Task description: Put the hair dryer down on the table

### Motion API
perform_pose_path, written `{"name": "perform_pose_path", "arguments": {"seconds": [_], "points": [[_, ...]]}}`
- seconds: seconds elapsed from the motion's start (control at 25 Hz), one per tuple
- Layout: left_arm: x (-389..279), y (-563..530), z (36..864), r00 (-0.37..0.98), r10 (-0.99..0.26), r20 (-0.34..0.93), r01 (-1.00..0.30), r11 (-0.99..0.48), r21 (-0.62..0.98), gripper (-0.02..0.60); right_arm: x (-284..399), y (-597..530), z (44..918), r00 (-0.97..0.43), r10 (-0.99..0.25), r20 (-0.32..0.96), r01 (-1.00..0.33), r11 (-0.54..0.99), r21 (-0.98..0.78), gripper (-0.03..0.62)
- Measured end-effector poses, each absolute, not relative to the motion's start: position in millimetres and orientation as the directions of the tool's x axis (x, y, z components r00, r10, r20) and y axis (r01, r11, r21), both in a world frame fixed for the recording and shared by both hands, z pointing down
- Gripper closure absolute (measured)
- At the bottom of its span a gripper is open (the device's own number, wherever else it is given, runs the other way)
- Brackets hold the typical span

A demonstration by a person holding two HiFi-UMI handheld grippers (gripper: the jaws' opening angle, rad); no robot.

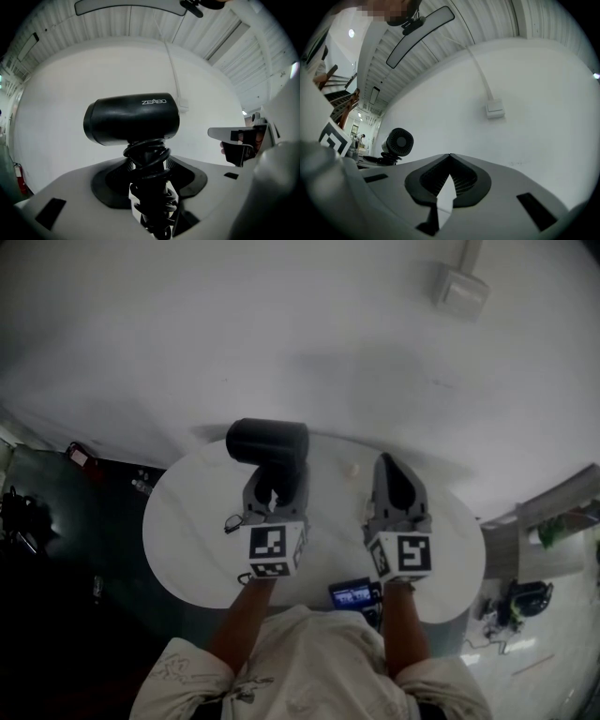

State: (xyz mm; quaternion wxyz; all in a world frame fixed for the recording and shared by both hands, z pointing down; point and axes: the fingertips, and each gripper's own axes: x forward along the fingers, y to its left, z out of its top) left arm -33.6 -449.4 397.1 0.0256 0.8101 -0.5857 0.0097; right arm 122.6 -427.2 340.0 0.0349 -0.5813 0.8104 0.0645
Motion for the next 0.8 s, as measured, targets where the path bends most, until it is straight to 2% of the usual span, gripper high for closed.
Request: {"name": "perform_pose_path", "arguments": {"seconds": [0.36,0.8], "points": [[-19.6,-454.7,471.7,0.327,-0.917,0.230,-0.945,-0.324,0.050,0.359,127.5,-426.8,351.2,-0.320,-0.940,-0.116,-0.947,0.317,0.045,0.592],[-12.2,-457.5,588.7,0.331,-0.799,0.503,-0.942,-0.315,0.119,0.362,126.6,-422.7,360.3,-0.321,-0.942,-0.102,-0.947,0.319,0.039,0.592]]}}
